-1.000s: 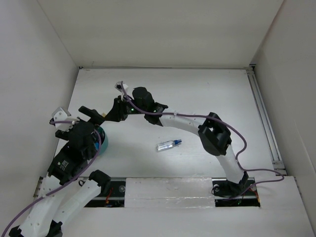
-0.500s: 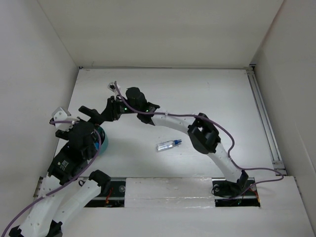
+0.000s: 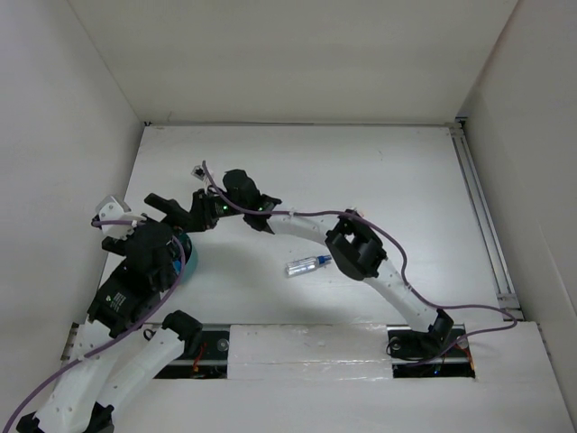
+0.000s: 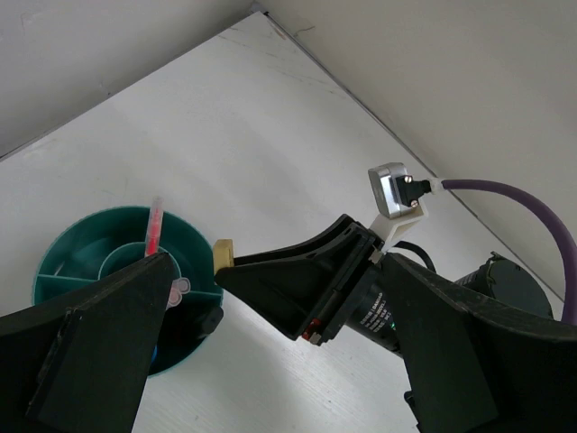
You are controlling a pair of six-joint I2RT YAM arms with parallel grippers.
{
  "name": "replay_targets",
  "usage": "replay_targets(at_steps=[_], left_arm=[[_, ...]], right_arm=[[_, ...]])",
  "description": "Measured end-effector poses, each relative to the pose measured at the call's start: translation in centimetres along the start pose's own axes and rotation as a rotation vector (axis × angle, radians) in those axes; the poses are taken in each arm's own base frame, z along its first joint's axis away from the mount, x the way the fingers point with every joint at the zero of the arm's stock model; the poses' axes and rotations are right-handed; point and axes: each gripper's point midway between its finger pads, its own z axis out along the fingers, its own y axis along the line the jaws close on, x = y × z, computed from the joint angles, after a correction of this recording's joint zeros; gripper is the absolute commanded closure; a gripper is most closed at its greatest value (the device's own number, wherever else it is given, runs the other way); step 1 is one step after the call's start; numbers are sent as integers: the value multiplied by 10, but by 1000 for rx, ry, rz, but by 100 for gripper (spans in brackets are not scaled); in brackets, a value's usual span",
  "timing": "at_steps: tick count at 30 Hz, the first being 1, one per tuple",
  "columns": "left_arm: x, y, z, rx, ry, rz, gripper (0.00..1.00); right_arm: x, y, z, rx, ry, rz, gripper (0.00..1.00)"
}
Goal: Sort the stationery into containers
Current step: Place the stationery in the storage box.
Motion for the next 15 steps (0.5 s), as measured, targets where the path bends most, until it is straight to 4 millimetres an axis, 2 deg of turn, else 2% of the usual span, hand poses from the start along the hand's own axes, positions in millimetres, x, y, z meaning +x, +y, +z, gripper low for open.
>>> replay_targets(at_steps=[15], left_arm=[[2, 1, 0, 6, 2, 8, 0]], right_arm=[[-8, 16, 3, -68, 11, -21, 93]])
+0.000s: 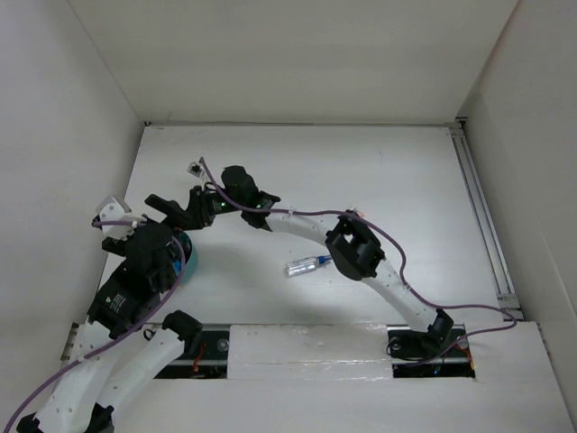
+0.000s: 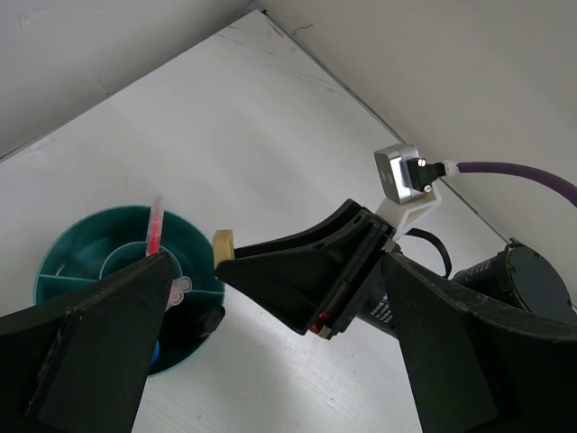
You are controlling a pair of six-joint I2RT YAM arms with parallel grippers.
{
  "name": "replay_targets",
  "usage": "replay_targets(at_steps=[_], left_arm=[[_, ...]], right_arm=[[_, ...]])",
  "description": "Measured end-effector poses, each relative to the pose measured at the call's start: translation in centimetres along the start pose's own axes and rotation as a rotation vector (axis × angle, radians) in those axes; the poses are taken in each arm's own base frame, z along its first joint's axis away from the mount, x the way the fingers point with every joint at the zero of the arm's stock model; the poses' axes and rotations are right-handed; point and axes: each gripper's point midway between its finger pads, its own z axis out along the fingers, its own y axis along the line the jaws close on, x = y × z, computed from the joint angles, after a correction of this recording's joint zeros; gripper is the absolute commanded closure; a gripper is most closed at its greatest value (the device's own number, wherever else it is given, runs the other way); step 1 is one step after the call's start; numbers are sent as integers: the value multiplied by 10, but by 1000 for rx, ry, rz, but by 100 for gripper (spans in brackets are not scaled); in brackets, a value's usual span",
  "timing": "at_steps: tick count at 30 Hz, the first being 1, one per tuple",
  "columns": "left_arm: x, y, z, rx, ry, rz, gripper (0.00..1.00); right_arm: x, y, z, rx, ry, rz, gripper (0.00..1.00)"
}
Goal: Sort the stationery into containers
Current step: Place the stationery in the storage box.
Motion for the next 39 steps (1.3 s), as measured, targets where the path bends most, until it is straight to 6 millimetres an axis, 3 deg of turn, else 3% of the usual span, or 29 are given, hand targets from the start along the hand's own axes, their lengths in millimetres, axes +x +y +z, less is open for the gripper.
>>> replay_targets(at_steps=[10, 17, 21, 25, 36, 39], left_arm=[[-1, 0, -1, 8, 0, -6, 0], [-2, 0, -2, 13, -4, -12, 0], [-3, -1, -2, 15, -5, -13, 0], [-3, -1, -2, 17, -3, -13, 0], [-4, 0, -4, 22, -7, -21, 0], [-5, 0, -4, 22, -8, -22, 0]], right_arm=[[14, -6, 5, -6, 26, 13, 86], [14, -5, 5, -12, 30, 15, 61], [15, -4, 5, -16, 31, 15, 60], [15, -3, 6, -18, 32, 14, 51], [32, -9, 6, -6, 59, 37, 49], [35, -9, 4, 4, 65, 41, 40]])
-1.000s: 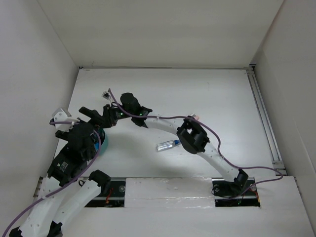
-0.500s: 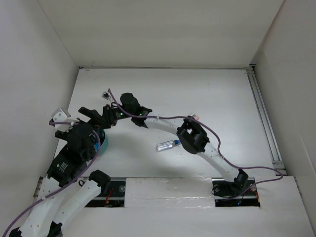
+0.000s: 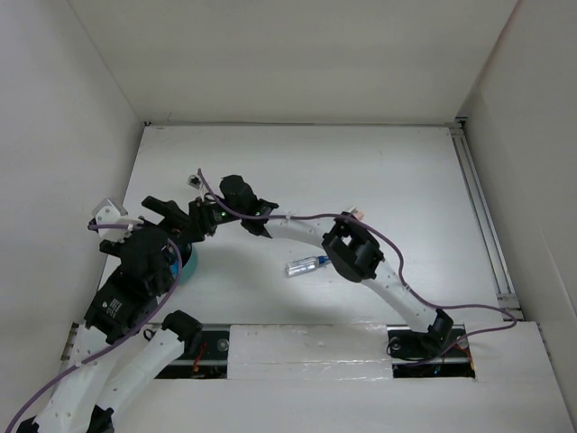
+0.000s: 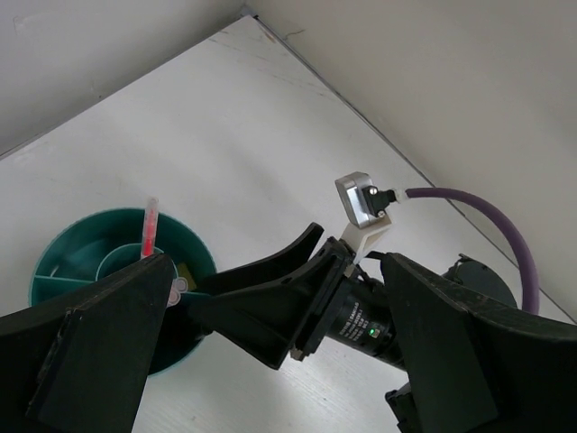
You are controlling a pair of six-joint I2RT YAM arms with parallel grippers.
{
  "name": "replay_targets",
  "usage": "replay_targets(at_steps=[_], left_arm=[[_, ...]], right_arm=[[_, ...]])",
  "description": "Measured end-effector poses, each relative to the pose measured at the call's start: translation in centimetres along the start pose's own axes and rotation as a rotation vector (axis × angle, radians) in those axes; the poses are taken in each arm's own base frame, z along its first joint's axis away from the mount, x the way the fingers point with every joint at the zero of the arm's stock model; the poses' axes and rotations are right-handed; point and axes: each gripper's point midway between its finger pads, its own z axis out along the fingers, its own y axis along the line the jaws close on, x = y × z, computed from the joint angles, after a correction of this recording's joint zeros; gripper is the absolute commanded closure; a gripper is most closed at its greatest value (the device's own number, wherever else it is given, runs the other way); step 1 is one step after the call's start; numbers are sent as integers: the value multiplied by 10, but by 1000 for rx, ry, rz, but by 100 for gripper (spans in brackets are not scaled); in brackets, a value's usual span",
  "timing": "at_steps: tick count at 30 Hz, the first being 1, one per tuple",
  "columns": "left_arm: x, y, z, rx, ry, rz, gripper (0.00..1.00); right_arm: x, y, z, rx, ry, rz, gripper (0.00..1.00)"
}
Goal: Sort the stationery into containers
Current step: Place the stationery in the storage box.
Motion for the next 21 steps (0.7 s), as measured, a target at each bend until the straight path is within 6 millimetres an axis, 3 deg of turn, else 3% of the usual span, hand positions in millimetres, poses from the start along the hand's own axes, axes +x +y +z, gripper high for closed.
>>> replay_targets(at_steps=[4, 12, 15, 17, 21], left_arm=[[0, 0, 0, 1, 0, -1, 0], [-1, 0, -1, 4, -3, -6, 0], [-1, 0, -1, 4, -3, -6, 0], [-1, 0, -1, 4, -3, -6, 0], [-1, 0, -1, 5, -2, -6, 0]], right_arm=[[-10, 13, -9, 13, -17, -23, 34], [-77, 56, -50, 50, -149, -123, 30], [-98, 54, -75, 126, -205, -147, 30], [-109, 42, -96, 242, -244, -148, 30], [-115, 19, -141, 543, -304, -103, 27]])
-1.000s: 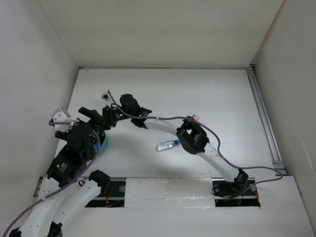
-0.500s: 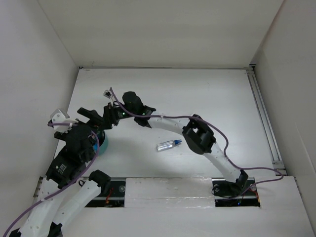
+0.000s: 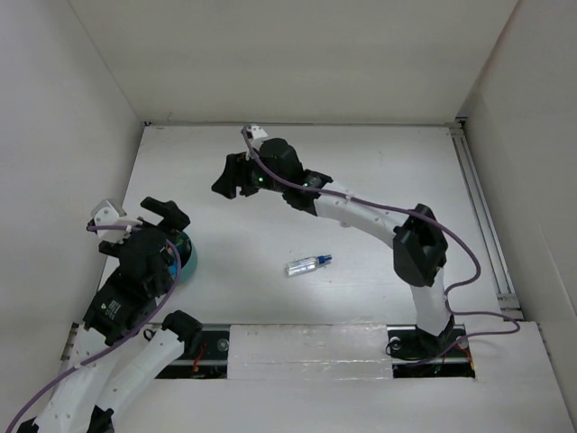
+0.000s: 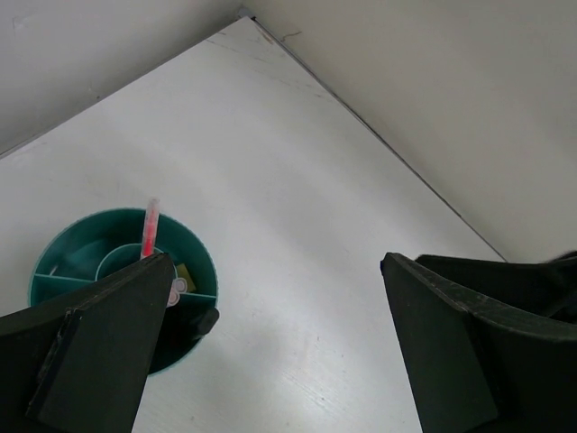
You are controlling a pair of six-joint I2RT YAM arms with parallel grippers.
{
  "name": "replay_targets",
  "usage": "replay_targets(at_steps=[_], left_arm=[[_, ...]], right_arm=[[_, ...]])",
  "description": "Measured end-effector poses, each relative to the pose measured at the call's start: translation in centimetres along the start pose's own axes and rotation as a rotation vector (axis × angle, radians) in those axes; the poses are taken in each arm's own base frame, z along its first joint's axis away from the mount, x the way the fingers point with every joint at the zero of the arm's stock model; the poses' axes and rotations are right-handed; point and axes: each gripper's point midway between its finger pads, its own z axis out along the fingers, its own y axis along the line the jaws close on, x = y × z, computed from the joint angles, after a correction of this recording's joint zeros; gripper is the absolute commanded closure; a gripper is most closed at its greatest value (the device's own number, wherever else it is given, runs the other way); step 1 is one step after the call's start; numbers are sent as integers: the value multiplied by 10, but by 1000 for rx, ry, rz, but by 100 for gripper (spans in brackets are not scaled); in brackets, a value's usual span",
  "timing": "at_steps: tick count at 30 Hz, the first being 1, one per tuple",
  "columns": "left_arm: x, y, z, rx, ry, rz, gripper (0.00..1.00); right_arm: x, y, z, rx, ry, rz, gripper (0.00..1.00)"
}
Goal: Sort the stationery into containers
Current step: Place the stationery in the storage box, then pick up the stationery from the center of the board.
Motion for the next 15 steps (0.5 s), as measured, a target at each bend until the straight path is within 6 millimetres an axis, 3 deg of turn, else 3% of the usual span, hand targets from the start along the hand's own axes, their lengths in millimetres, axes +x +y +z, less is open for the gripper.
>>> replay_targets(at_steps=[3, 7, 11, 15], left_arm=[[-1, 0, -1, 4, -1, -5, 0], [1, -3, -1, 24, 6, 6, 0], [12, -16, 2, 73, 50, 51, 0], [42, -51, 1, 253, 165, 148, 0]], right_arm=[[-7, -37, -32, 289, -29, 23, 16], [-3, -87, -105, 671, -85, 68, 7], [6, -114, -177, 884, -126, 109, 7], [3, -118, -235, 964, -206, 147, 6]])
